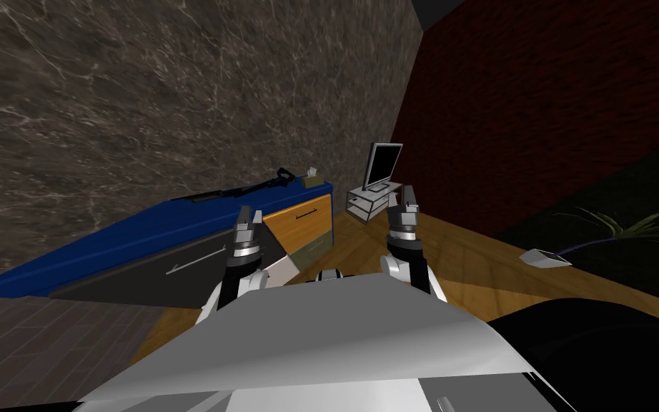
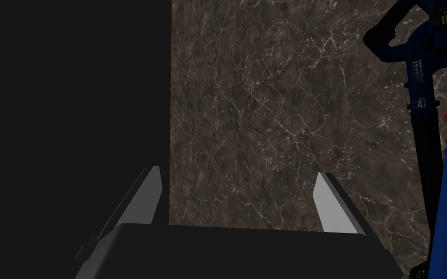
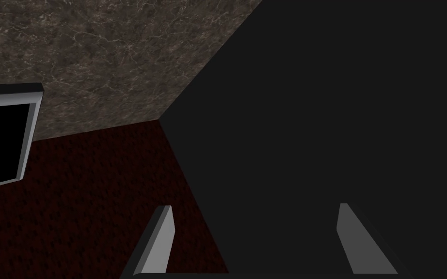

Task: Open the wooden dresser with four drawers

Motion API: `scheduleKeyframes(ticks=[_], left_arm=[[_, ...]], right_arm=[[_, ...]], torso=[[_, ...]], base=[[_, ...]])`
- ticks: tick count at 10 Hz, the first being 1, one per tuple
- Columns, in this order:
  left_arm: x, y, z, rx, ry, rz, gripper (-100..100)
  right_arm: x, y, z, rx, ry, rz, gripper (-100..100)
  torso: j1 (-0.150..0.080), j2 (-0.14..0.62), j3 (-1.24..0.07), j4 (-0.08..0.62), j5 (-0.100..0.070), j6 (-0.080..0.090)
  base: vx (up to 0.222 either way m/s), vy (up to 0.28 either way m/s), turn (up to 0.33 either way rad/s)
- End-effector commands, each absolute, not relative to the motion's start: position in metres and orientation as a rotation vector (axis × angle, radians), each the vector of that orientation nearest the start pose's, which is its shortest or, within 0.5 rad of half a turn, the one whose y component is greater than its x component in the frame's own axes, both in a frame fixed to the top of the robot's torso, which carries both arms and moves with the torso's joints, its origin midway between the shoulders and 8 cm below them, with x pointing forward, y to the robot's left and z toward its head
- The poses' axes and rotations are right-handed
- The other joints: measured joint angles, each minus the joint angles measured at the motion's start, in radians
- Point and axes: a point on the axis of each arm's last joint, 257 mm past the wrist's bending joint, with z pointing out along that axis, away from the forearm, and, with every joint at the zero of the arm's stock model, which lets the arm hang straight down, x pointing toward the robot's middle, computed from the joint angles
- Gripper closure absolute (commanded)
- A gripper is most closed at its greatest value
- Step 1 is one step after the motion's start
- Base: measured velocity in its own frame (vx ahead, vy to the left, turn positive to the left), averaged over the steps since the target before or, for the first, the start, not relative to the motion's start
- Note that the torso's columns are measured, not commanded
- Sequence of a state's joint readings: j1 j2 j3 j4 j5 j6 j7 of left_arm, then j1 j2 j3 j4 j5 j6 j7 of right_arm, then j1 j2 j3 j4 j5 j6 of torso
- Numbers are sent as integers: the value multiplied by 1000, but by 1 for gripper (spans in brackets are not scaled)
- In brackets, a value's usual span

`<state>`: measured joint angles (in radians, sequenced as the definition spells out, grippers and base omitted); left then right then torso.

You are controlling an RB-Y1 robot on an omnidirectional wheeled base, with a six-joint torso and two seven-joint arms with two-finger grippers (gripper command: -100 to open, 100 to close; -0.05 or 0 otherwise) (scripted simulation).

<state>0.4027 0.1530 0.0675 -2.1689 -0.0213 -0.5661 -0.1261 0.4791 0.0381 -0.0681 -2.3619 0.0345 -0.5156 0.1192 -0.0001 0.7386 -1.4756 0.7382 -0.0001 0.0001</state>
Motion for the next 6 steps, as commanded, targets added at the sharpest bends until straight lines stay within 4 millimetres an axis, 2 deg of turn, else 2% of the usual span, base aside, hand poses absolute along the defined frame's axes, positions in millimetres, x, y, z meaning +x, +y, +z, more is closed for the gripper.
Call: scheduleKeyframes(ticks=[1, 6], left_arm=[[379, 295, -5, -507, 775, -1110, -100], [403, 323, -48, -617, 842, -1057, -100]], right_arm=[[320, -293, 70, 522, 545, 1127, 0], [320, -293, 70, 522, 545, 1127, 0]], torso=[[2, 0, 0, 0, 0, 0], [1, 1, 1, 0, 0, 0]], base=[[75, -105, 90], [63, -130, 77]])
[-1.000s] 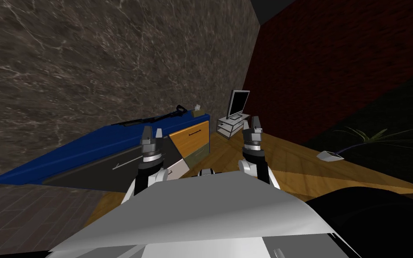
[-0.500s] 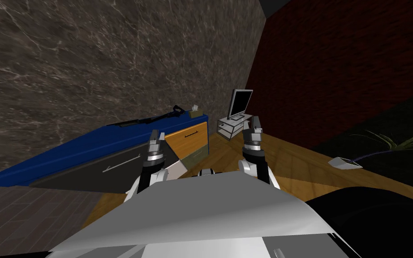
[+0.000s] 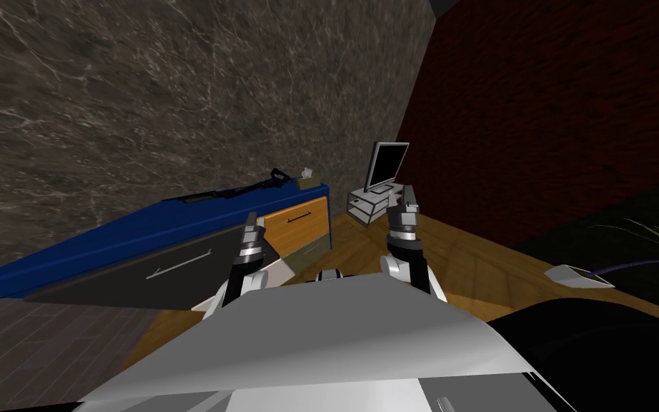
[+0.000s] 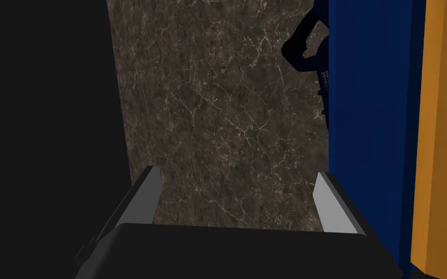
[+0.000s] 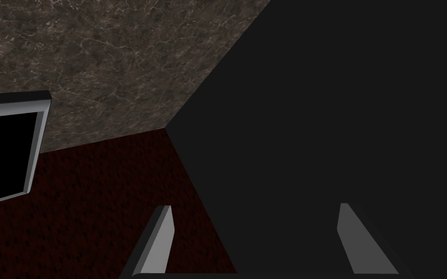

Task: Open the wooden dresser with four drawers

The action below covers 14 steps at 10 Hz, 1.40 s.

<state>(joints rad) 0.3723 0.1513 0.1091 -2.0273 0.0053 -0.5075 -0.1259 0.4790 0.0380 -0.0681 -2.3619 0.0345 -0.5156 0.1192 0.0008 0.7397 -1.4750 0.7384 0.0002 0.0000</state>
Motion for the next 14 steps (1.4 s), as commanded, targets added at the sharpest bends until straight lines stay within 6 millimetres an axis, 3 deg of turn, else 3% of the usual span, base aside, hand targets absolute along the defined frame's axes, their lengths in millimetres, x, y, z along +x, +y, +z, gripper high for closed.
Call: scheduleKeyframes(ticks=[1, 14], left_arm=[[405, 327, -54, -630, 852, -1050, -100], [436, 392, -170, -959, 943, -932, -100]], right_arm=[[320, -293, 70, 522, 545, 1127, 0], [320, -293, 70, 522, 545, 1127, 0]], torso=[[1, 0, 0, 0, 0, 0], [0, -1, -1, 0, 0, 0]], base=[[45, -96, 50], [45, -106, 67]])
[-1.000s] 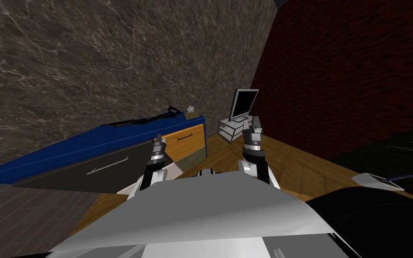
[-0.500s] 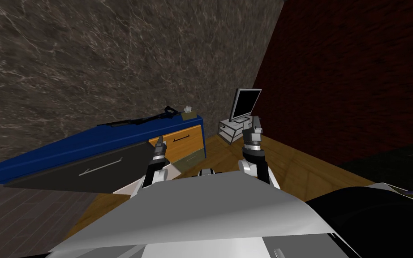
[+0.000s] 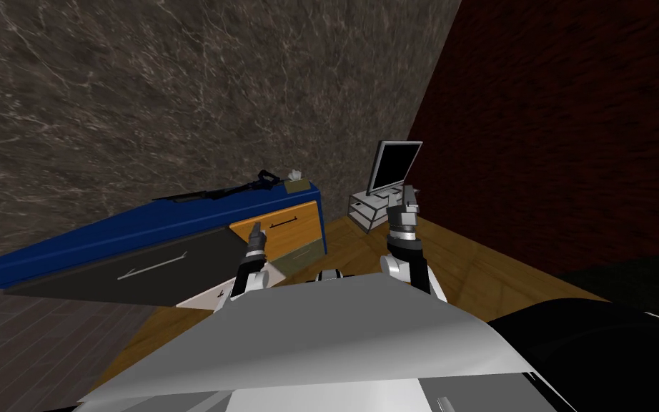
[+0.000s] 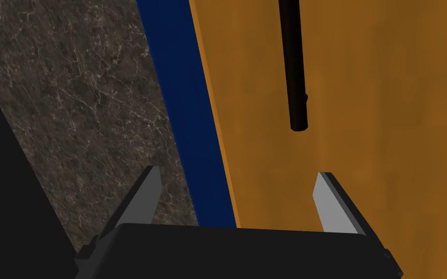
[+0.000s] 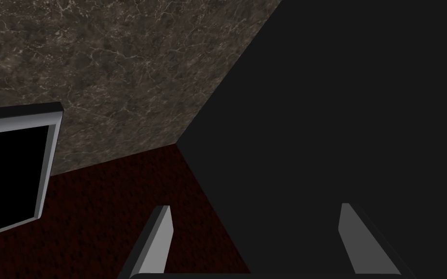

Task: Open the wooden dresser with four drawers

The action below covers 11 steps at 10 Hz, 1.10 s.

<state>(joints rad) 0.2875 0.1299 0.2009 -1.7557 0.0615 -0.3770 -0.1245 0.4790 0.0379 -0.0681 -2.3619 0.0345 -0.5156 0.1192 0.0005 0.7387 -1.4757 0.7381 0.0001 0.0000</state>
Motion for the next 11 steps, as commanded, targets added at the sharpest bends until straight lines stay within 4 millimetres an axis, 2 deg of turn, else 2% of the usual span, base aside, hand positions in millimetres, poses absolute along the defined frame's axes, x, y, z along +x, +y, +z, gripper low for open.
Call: scheduleKeyframes(ticks=[1, 4, 6, 9, 10, 11], left_arm=[[436, 393, -179, -992, 939, -930, -100], [436, 388, -203, -1092, 908, -942, -100], [436, 383, -212, -1136, 887, -953, -100], [437, 387, -199, -1126, 891, -946, -100], [437, 386, -201, -1124, 890, -947, -100], [435, 384, -209, -1126, 892, -950, 100]], right_arm=[[320, -293, 70, 522, 545, 1127, 0], [320, -293, 70, 522, 545, 1127, 0], [320, -293, 70, 522, 545, 1127, 0], [320, -293, 70, 522, 545, 1127, 0], [320, -293, 70, 522, 545, 1127, 0], [320, -293, 70, 521, 545, 1127, 0]], torso=[[1, 0, 0, 0, 0, 0], [0, -1, 0, 0, 0, 0], [1, 0, 0, 0, 0, 0], [1, -3, -2, -1, 0, 0], [1, -5, -3, -1, 0, 0], [-1, -1, -1, 0, 0, 0]], base=[[36, -85, 53], [32, -75, 39], [11, -32, 15], [56, 7, -13], [46, 9, -3], [-49, -12, 27]])
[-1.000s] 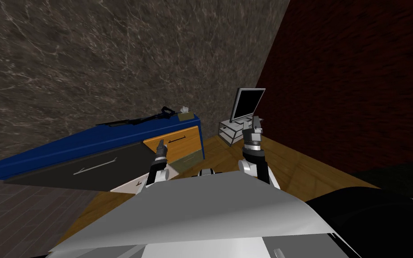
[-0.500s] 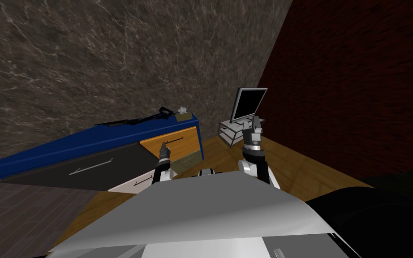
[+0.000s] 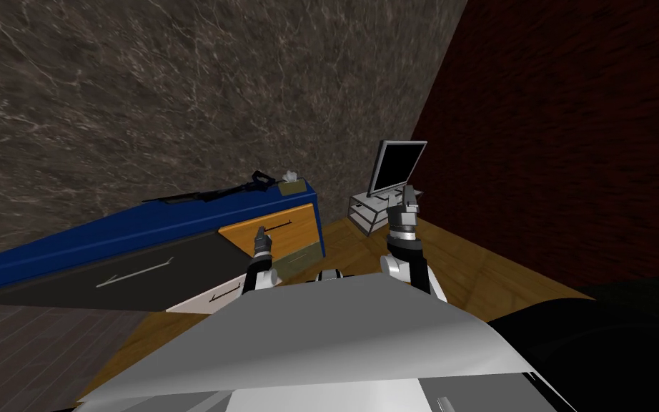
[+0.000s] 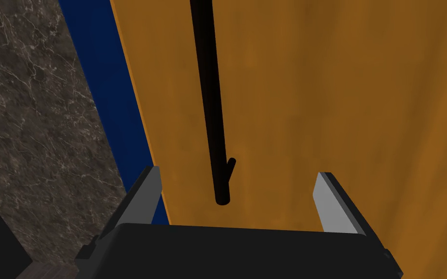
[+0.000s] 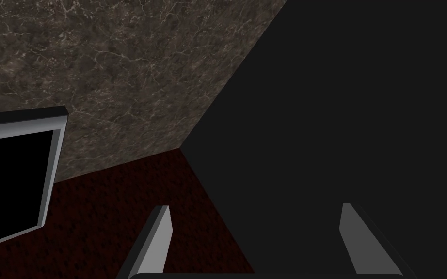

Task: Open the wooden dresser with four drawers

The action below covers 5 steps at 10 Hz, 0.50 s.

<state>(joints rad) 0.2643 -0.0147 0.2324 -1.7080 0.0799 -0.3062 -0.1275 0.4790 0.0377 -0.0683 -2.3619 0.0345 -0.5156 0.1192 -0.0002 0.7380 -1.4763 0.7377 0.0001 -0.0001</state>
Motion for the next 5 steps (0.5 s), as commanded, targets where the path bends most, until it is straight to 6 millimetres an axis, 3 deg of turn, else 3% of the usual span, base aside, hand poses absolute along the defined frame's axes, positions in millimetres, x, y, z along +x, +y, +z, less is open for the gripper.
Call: scheduleKeyframes(ticks=[1, 2, 3, 4, 5], left_arm=[[437, 386, -206, -1128, 894, -948, 100], [458, 362, -196, -1094, 885, -1019, 100], [467, 357, -197, -1096, 886, -1032, 100], [469, 357, -207, -1112, 899, -1028, 100], [487, 332, -196, -1081, 898, -1093, 100]], right_arm=[[320, -293, 70, 521, 545, 1127, 0], [320, -293, 70, 522, 545, 1127, 0], [320, -293, 70, 522, 545, 1127, 0], [320, -293, 70, 522, 545, 1127, 0], [320, -293, 70, 522, 545, 1127, 0]], torso=[[-1, 6, 4, 2, 0, 0], [3, 0, 2, -5, 5, 0], [4, -2, -1, -2, 2, -3], [3, -1, -1, -1, 1, -2], [3, -4, -1, -3, 3, 1]], base=[[-22, -2, 9], [-52, -29, 349], [-58, -47, 263], [-25, -15, 55], [-55, -17, 328]])
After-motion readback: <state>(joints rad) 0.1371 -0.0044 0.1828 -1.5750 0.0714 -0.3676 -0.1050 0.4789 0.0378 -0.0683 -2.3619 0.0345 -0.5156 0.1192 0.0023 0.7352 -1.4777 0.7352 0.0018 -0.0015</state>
